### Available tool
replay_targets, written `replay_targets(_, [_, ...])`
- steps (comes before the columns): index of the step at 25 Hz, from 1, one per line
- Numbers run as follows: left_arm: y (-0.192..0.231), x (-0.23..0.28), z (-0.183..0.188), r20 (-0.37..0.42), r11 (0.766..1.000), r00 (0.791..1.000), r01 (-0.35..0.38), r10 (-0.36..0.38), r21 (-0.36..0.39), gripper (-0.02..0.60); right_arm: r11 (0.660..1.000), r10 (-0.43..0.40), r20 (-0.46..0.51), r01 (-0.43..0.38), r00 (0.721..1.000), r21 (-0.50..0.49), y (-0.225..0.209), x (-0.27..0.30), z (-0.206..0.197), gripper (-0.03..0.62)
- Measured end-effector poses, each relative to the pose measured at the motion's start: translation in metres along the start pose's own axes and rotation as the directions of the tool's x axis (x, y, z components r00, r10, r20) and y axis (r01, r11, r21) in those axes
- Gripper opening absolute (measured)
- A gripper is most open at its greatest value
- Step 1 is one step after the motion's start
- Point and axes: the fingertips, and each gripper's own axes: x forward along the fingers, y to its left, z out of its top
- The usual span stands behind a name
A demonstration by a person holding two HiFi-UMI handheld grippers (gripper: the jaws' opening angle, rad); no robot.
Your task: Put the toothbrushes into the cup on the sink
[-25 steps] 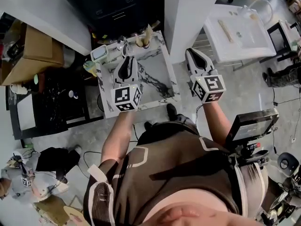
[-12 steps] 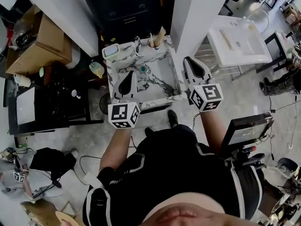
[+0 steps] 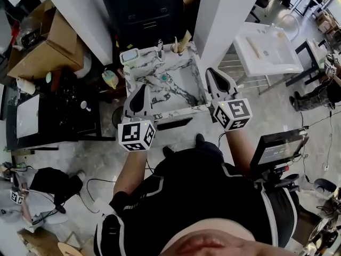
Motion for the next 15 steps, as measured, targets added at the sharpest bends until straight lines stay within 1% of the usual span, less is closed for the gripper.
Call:
replay_targets(3, [-0.003, -0.005, 0.003, 0.0, 1.0, 1.0, -0.015, 0.015, 0.009, 0.005, 1.0, 0.009, 0.013, -0.009, 1.0, -0.006, 0.001, -0.002, 0.007, 0.023])
replay_targets(8, [-0.006, 0.003, 0.015, 0.018, 0.998, 0.998, -0.056, 0.056, -0.007, 0.005, 0.999, 0.039, 0.021, -0.039, 0.999, -0.014, -0.008, 0.007, 0.017, 0.023])
replay_targets(11, [-0.018, 0.0, 0.021, 0.035, 0.997, 0.997, -0.07, 0.069, 0.013, 0.005, 0.999, 0.051, 0.03, -0.05, 0.998, -0.016, -0.013, -0.001, 0.019, 0.023])
replay_targets(15, [-0.028, 0.002, 0.025, 0.041, 0.996, 0.996, -0.083, 0.082, 0.018, 0.005, 0.997, 0.072, 0.033, -0.072, 0.997, -0.022, -0.018, -0.004, 0.021, 0.023])
